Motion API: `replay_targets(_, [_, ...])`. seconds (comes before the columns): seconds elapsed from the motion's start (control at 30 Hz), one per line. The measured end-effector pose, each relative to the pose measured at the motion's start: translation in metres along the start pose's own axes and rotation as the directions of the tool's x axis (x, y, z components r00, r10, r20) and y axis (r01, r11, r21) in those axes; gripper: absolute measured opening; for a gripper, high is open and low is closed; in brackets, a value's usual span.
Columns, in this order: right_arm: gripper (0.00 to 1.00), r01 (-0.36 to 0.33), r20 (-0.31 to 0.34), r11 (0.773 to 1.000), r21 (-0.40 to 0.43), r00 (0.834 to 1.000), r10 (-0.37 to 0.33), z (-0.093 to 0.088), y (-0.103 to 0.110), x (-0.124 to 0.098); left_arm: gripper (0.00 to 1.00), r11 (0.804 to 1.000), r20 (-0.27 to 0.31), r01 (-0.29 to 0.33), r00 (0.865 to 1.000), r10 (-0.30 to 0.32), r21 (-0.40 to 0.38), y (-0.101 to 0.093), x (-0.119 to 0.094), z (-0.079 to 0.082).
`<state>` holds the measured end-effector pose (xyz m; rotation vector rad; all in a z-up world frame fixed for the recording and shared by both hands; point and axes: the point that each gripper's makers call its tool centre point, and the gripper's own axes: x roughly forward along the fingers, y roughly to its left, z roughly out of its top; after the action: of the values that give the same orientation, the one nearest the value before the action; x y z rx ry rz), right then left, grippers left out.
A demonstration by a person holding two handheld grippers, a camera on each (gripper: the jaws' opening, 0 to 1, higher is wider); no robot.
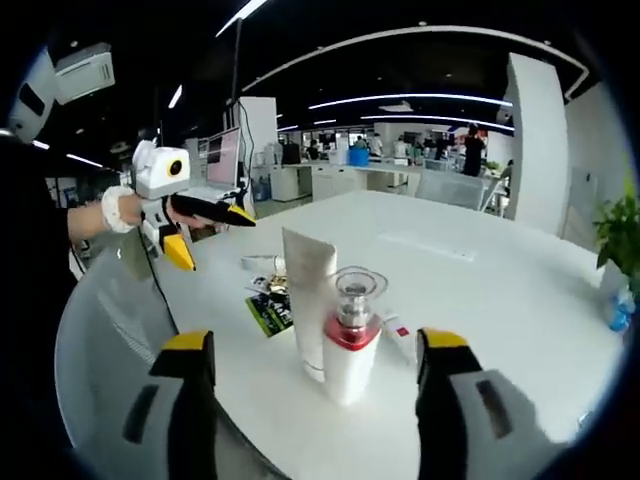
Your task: Arrange the skincare products in the storage area until every visible bottle or jar stands upright without overlapping.
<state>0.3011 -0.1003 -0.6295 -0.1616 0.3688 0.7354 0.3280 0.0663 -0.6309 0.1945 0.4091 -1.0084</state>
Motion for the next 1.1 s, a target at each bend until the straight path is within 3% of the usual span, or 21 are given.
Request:
replay_targets(0.2, [0.92,0.038,0.005,0.999,-0.012,0.999,-0.038,0.005,-0.005,-0.002,0.88,0.999,-0.006,-0.047,0.999,0.048,0.008,0.001,-0.023,-0.001])
replay_targets(0.53, [0.99,0.023,0.010,0.999,-0.041,1.000,-0.023,0.012,0.000,0.000,0.94,0.995,-0.025,-0.103,0.994,0.103,-0.016,0.004,-0.045,-0.013])
replay_targets(1.1, [1.00,0.050,0.003,0.999,0.002,0.999,-0.050,0.003,0.001,-0.014,0.97,0.982,-0.052,-0.171,0.985,0.167,-0.081,-0.004,-0.072,-0.041])
